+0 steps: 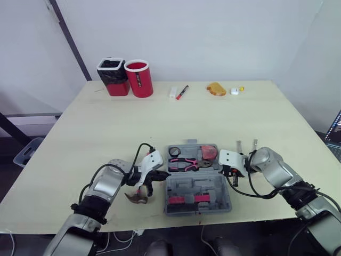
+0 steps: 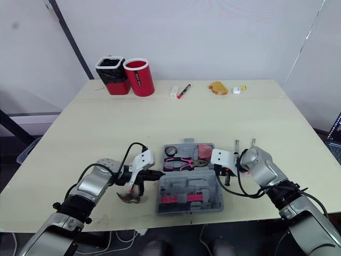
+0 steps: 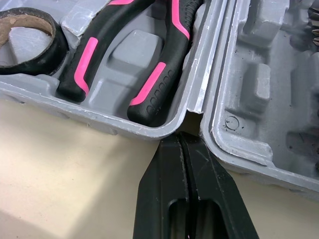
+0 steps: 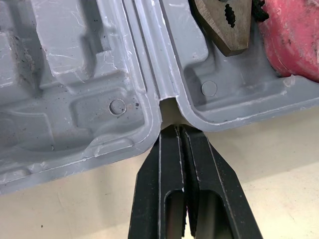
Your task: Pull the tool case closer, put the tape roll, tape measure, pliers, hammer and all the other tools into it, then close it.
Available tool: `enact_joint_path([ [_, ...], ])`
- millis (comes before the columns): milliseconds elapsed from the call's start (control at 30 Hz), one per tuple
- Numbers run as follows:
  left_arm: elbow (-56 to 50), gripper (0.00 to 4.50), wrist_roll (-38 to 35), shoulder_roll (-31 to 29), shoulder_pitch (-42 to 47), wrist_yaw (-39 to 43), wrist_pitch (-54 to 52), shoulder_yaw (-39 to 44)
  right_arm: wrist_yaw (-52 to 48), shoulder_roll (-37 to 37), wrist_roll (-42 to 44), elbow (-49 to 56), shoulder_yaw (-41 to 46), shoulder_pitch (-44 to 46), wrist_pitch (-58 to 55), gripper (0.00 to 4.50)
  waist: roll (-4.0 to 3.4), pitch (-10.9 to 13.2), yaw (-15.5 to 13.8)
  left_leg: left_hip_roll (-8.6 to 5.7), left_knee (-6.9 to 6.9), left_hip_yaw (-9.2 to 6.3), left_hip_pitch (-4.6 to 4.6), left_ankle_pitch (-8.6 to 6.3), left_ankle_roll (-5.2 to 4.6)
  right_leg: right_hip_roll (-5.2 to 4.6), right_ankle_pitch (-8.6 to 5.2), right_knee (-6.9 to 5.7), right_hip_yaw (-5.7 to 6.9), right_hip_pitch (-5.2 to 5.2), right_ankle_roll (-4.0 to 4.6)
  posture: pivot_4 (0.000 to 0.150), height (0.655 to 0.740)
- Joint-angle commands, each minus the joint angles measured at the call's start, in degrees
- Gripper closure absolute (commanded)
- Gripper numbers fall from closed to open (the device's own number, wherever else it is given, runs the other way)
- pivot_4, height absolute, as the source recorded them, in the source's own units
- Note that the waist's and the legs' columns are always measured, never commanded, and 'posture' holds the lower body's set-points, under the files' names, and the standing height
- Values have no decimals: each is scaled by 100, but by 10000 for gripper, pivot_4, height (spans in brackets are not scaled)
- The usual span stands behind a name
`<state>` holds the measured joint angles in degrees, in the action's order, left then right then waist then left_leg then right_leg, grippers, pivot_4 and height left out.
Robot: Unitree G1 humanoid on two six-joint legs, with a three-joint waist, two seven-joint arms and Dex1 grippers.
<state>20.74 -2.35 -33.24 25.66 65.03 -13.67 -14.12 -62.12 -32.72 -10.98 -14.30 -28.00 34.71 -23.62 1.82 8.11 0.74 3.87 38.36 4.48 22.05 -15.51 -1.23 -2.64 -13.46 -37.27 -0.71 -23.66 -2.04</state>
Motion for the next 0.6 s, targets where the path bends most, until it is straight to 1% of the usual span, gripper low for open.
enact_joint_path([
  [33, 9, 44901, 11, 92, 136, -29, 162, -8, 64, 55, -50, -10, 41, 31, 6, 44063, 0, 0, 0, 0, 0, 0, 0, 0, 0, 0, 0, 0, 0, 0, 0, 1500, 7400],
  [600, 212, 44901, 71, 155, 199, -31, 315, 6, 59, 4, -64, 18, 46, -5, -16, 44063, 0, 0, -11, -1, 1, 0, 0, 0, 0, 0, 0, -2, 0, 0, 0, 1500, 7400],
])
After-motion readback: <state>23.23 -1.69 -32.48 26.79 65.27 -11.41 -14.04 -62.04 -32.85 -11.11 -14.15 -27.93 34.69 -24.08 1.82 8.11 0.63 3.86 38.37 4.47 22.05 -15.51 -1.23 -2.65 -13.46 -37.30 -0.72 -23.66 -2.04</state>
